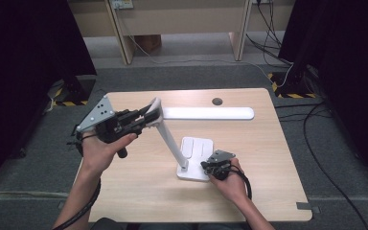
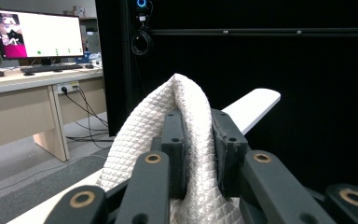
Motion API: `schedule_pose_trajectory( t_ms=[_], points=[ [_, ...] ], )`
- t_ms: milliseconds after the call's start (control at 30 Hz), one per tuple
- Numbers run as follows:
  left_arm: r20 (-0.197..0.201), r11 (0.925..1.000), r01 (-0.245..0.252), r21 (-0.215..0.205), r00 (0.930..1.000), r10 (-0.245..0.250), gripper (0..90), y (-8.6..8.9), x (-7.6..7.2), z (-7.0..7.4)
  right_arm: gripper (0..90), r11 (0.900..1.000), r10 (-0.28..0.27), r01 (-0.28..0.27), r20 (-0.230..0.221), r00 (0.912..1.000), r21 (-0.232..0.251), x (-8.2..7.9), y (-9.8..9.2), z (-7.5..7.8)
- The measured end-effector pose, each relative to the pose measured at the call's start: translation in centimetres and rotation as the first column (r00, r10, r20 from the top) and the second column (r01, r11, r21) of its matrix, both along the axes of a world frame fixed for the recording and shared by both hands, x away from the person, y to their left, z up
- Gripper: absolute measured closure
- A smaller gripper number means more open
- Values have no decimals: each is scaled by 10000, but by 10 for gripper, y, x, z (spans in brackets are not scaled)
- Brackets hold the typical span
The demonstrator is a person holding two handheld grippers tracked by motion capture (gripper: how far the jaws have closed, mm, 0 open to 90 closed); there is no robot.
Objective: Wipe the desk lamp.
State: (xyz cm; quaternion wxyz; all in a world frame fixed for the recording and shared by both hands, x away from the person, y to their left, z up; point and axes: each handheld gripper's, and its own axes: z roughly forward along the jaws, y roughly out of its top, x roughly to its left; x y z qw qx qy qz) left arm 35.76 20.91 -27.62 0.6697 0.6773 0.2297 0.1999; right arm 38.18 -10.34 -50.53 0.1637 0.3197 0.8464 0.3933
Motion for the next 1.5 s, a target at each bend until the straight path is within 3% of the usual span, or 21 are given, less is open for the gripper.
schedule_pose_trajectory(
  t_ms=[1500],
  points=[
    [-56,9994,348,88,9994,-348,767,-27,3,-1,900,10000,-19,19,-16,10000,92,0,-1,-1]
  ],
)
